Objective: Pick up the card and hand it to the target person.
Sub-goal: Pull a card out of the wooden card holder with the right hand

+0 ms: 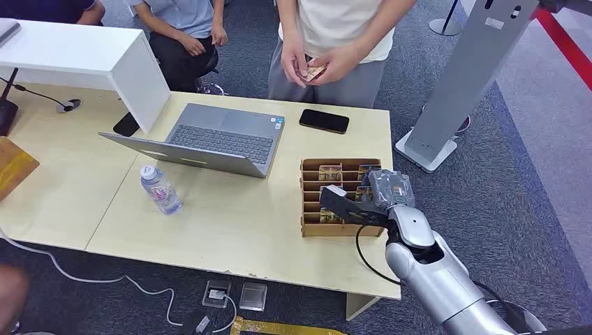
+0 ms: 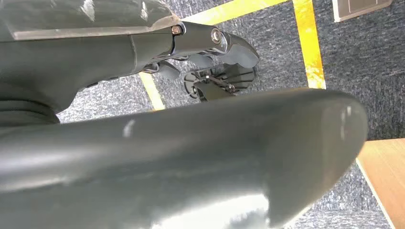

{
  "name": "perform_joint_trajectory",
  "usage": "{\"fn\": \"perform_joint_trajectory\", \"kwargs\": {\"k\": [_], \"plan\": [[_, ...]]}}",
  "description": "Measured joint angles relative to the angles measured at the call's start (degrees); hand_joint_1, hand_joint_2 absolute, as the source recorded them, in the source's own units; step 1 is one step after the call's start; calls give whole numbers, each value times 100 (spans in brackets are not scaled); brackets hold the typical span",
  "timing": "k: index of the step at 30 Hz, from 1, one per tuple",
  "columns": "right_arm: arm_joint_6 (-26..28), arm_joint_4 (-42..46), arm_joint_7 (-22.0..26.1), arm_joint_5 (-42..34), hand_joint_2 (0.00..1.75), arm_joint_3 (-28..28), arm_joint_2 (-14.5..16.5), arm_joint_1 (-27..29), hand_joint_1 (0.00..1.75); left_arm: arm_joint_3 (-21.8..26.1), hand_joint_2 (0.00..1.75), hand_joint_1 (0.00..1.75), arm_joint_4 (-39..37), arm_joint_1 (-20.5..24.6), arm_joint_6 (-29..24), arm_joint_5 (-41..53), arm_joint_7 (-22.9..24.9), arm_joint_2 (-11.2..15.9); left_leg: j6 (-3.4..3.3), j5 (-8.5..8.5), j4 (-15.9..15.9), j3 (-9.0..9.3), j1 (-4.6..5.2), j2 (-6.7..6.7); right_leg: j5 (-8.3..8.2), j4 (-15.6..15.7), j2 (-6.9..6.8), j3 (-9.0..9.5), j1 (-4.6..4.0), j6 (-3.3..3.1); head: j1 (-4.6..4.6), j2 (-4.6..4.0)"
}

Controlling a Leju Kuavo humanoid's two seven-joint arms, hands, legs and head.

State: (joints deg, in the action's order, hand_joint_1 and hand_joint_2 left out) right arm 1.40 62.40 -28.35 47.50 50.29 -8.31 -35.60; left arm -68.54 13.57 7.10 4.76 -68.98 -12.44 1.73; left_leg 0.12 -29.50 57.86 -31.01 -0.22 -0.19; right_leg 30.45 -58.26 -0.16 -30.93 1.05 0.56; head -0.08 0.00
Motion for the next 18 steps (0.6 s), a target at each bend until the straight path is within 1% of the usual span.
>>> {"fn": "perform_joint_trajectory", "kwargs": {"k": [2,7,18], "plan": [[9,-34,-2,-9,175,-1,0,-2,103,0,0,0,0,-1,0,0,0,0,0,0,0,0,0,0,0,0,0,0,0,0,1,0],[50,-156,-16,-65,175,-4,-1,-36,128,0,0,0,0,-3,0,0,0,0,0,0,0,0,0,0,0,0,0,0,0,0,0,0],[77,-194,-92,-70,175,-4,-2,-64,141,0,0,0,0,-5,0,0,-1,0,0,0,0,3,0,1,-1,0,1,1,0,0,2,0]]}}
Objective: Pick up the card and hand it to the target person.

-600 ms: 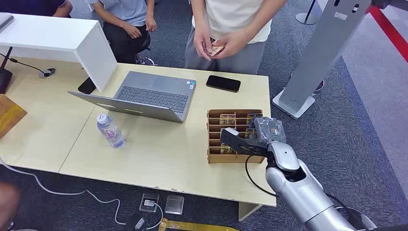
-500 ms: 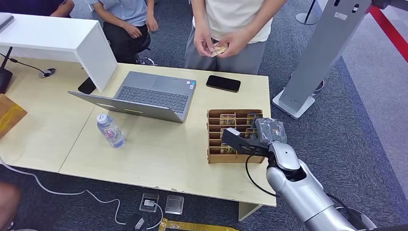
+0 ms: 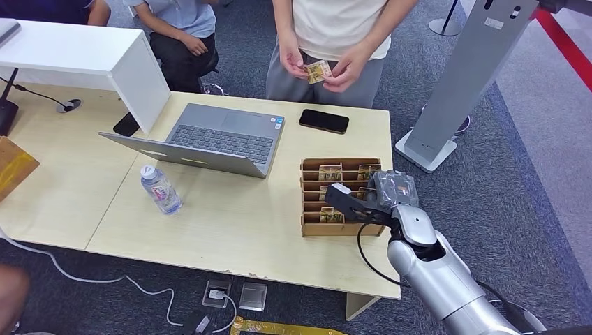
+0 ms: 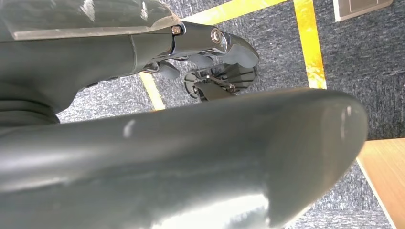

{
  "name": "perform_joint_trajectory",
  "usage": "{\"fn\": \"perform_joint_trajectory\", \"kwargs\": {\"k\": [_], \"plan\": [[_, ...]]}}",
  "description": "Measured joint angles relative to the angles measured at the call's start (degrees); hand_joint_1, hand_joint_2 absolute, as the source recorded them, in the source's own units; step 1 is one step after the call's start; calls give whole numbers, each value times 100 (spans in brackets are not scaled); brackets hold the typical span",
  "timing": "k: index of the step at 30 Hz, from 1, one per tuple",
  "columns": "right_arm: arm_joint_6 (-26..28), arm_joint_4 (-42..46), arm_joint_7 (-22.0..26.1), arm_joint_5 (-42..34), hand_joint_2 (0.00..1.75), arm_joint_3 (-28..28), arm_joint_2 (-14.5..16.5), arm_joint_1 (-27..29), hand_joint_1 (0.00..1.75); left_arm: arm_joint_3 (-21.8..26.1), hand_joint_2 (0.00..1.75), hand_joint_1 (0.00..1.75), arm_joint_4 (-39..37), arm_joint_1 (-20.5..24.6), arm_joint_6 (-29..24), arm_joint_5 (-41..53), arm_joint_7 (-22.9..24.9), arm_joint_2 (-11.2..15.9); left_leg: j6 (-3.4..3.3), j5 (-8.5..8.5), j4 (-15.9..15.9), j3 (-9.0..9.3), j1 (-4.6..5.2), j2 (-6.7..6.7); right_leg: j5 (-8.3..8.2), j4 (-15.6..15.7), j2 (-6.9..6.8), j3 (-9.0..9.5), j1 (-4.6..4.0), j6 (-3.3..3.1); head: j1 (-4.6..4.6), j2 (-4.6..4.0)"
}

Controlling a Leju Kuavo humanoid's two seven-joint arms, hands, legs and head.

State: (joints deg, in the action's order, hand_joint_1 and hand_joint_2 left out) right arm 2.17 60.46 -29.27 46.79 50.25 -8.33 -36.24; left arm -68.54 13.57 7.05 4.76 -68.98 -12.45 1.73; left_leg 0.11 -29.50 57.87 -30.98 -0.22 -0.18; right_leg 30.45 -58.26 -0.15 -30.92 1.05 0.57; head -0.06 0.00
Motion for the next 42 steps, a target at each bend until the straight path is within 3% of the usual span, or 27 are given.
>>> {"fn": "perform_joint_trajectory", "kwargs": {"k": [6,21,33,38,42], "plan": [[5,14,-32,7,175,2,3,1,150,-1,0,0,0,1,0,16,-13,-1,0,1,0,2,0,0,-1,0,0,2,0,0,2,0],[-266,211,-33,-208,175,4,-2,4,150,-55,0,0,0,57,0,157,-174,0,0,1,0,3,0,1,-1,-1,1,2,0,0,-1,0],[-914,1498,-184,-707,175,-42,-355,-56,150,-52,0,0,0,-21,0,50,-211,2,-1,1,2,2,0,1,-1,0,1,0,0,1,0,0],[-695,2133,-99,-492,175,-68,-477,-29,150,-50,0,0,0,-44,0,15,-227,2,-1,1,1,3,0,1,-1,0,1,0,0,1,0,0],[-9,2391,306,8,175,-111,-479,43,150,-50,0,0,0,-44,0,9,-283,-1,-1,1,1,2,0,1,-1,0,1,1,0,1,-2,0]]}}
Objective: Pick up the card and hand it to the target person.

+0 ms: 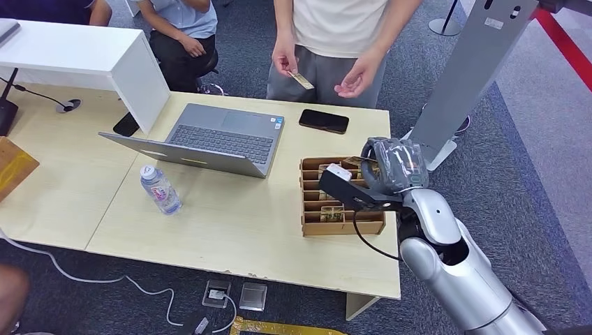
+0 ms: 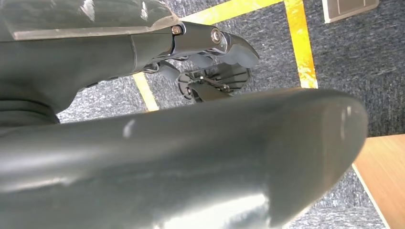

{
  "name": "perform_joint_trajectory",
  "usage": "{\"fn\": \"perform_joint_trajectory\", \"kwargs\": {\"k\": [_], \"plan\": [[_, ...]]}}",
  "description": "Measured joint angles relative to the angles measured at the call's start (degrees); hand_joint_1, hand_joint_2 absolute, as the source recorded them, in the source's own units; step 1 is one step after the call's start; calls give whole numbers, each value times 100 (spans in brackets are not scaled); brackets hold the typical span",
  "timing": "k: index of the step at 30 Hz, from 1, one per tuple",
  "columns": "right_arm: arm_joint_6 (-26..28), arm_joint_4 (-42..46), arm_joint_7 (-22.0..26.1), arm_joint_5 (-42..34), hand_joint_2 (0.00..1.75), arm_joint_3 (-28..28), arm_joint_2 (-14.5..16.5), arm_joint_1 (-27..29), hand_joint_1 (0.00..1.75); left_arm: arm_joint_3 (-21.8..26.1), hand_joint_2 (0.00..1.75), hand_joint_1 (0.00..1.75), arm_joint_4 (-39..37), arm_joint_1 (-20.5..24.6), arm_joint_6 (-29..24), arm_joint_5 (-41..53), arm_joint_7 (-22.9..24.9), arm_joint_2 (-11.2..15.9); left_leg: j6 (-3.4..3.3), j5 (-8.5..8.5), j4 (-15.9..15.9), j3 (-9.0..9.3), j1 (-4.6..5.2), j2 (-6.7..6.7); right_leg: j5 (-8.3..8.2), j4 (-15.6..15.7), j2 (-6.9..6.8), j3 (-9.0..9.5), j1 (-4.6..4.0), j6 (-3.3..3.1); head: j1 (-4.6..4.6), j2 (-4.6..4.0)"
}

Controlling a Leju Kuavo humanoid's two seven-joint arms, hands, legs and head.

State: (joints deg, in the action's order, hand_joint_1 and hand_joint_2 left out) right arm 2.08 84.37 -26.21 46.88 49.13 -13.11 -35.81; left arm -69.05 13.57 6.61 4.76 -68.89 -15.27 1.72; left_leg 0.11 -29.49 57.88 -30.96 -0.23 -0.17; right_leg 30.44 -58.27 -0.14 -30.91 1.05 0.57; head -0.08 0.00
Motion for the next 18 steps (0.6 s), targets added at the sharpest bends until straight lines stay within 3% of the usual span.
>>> {"fn": "perform_joint_trajectory", "kwargs": {"k": [5,10,13,18], "plan": [[1317,-186,927,-20,175,-73,110,117,150,0,0,0,2,12,0,2,-16,-28,0,0,0,-3,0,0,0,0,0,0,0,0,1,0],[2336,-602,1503,-24,175,-95,266,152,150,-3,0,0,4,31,0,81,32,-69,0,0,0,-3,0,-2,0,0,-1,0,0,0,0,0],[2946,-949,1835,-148,175,-128,407,141,150,-23,0,0,22,61,-123,252,295,-221,0,0,0,-4,1,-2,0,0,-2,0,1,0,-3,0],[3309,-1471,2050,-246,175,-166,630,84,150,-48,0,0,94,114,-601,315,487,-565,0,0,1,-5,1,-2,-2,1,-2,1,1,3,5,0]]}}
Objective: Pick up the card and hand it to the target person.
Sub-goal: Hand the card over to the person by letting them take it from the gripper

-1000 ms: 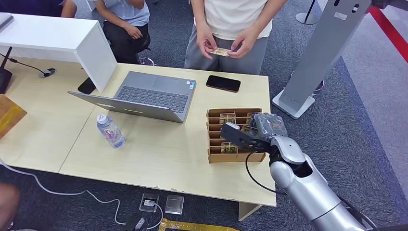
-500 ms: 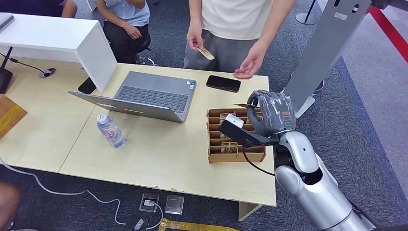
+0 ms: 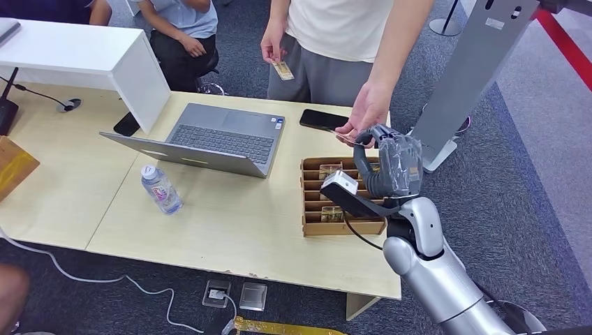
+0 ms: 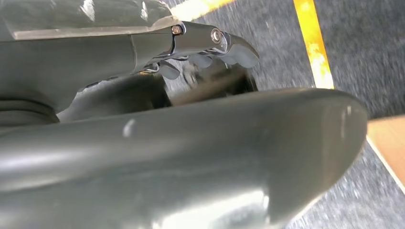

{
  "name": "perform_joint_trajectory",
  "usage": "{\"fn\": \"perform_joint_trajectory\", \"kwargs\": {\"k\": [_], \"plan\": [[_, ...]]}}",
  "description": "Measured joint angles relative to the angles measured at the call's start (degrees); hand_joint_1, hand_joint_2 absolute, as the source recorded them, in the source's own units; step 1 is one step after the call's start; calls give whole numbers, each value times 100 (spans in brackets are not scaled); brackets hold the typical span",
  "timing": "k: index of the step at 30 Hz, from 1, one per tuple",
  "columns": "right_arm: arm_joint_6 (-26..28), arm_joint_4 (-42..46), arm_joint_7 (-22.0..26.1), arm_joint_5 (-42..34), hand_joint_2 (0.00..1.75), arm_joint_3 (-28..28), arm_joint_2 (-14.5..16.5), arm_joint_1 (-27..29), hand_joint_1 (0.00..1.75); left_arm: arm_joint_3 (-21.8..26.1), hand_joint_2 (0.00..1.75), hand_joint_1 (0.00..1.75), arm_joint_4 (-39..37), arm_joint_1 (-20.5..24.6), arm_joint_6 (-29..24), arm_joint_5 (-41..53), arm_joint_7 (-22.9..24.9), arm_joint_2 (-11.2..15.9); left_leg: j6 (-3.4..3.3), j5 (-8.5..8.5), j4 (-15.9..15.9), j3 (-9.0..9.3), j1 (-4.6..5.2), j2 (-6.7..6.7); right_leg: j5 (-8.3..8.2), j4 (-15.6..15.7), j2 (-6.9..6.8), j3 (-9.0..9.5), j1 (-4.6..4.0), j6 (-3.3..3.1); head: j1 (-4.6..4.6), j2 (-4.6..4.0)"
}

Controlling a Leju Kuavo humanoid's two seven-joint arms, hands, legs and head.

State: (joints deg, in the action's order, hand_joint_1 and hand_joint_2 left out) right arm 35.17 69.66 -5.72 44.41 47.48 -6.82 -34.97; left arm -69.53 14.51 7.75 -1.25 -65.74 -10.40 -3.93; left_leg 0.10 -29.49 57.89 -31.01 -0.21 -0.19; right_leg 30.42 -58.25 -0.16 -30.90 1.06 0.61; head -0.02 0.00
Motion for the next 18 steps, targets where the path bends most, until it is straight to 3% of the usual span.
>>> {"fn": "perform_joint_trajectory", "kwargs": {"k": [9,12,13,16,18], "plan": [[297,-575,131,-8,175,-4,223,-83,150,-8,0,0,40,21,-15,37,14,-125,0,0,-1,1,-2,1,0,-2,1,-2,-2,0,-17,0],[388,-769,205,-72,175,4,332,-128,38,-9,131,0,46,27,-15,39,6,-146,0,0,-1,1,-2,2,0,-2,1,-1,-2,0,-12,0],[393,-825,217,-94,175,9,363,-142,0,-9,131,0,46,29,-15,45,1,-148,0,0,-1,0,-2,1,0,-2,1,-1,-2,0,-11,0],[398,-977,227,-222,175,32,443,-179,0,-14,0,0,49,36,-15,75,-25,-150,0,0,0,0,-2,1,0,-2,1,-1,-1,0,-7,0],[398,-1042,225,-352,175,51,476,-197,0,-17,0,0,56,39,-15,67,-69,-150,0,0,0,0,-2,1,0,-2,1,-1,-1,0,-4,0]]}}
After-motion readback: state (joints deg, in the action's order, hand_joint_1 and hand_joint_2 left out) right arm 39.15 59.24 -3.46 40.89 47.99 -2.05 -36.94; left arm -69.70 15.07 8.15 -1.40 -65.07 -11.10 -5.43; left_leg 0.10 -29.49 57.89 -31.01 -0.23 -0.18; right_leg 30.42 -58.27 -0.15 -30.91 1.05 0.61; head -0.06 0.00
